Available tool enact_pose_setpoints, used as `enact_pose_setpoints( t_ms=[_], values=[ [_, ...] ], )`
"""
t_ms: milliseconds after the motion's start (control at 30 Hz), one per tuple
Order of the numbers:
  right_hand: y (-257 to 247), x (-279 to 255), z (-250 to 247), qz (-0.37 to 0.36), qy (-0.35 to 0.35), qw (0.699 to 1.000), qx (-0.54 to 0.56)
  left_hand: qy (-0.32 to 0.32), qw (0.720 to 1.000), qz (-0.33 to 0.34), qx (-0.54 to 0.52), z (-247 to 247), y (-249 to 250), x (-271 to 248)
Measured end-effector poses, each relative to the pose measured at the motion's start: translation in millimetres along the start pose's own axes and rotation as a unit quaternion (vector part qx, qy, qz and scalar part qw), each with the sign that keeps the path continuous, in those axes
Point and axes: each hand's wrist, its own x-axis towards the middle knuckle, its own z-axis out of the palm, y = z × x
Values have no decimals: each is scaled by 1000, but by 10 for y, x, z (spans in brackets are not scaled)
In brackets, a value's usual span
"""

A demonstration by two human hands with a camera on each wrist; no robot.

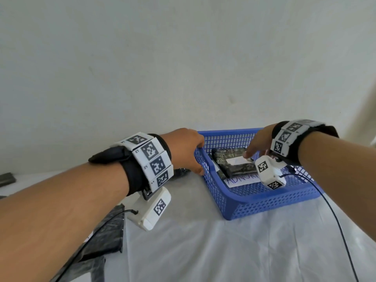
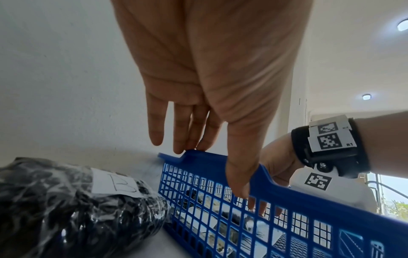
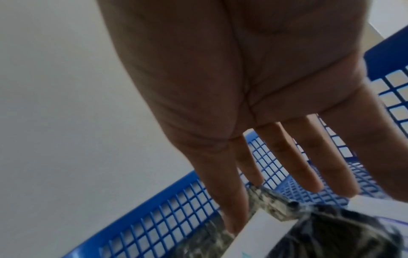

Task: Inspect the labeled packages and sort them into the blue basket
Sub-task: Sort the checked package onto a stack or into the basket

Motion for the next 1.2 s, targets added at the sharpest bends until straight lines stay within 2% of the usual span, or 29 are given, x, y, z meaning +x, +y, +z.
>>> enact_pose_setpoints(
  t_ms=[167,300,433,533,667,767,833,1033,1200],
  values=[
    [-233,-349,-198,-65,60,996,5,-4,999,-18,-28,-65,2,-73],
    [-608,-1003,-365,-141,112,984,10,15,998,-60,-31,-221,-24,-309],
    [-1070,-1588,-258,-208,179,961,34,57,991,-118,-25,-423,-173,-814],
    [-1422,-1992,-12,-249,207,942,84,50,983,-168,-60,-481,-386,-1323],
    [-1903,-2445,456,-279,135,949,60,70,966,-231,-93,-409,-684,-2085],
    [-2228,-2553,773,-283,66,957,-6,101,957,-242,-122,-314,-859,-2558],
    [-2383,-2521,911,-267,47,962,-1,111,952,-243,-150,-248,-940,-2799],
    [-2585,-2282,1030,-213,-16,977,11,109,942,-244,-201,-63,-1110,-3268],
    [-2495,-2175,966,-188,-4,976,114,123,929,-255,-240,37,-1287,-3446]
  ],
)
